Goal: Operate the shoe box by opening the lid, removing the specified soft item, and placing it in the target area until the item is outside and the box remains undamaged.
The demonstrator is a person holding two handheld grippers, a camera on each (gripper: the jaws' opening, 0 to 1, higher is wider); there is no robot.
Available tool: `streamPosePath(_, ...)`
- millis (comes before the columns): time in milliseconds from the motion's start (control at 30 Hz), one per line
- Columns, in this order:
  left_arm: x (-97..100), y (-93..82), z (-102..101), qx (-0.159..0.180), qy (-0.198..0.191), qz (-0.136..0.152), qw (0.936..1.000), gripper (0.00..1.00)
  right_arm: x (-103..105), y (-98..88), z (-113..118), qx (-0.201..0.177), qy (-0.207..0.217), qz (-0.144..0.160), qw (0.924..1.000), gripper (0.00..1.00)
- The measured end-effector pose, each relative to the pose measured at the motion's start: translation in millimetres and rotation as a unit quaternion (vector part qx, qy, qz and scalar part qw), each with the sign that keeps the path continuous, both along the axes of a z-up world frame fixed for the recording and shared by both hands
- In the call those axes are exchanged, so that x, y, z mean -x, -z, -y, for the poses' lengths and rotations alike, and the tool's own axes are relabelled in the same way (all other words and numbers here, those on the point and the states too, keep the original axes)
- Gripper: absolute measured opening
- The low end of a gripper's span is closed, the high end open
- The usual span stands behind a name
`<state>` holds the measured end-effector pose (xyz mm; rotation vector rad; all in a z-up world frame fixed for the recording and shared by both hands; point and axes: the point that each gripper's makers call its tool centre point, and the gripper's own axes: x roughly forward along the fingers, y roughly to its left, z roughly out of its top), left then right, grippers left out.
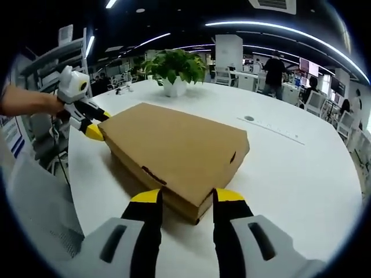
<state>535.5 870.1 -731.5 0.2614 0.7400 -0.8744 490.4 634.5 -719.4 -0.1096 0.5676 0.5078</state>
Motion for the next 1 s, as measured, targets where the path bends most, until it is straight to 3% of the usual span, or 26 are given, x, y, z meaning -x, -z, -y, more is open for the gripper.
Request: streamPosePath(1000, 33.1, -4.5, -26, -0.022, 0.012, 0.0, 0.9997, 0.48, 36, -0.4, -35, -0.007, -0.021, 0.013, 0.9997, 0.29)
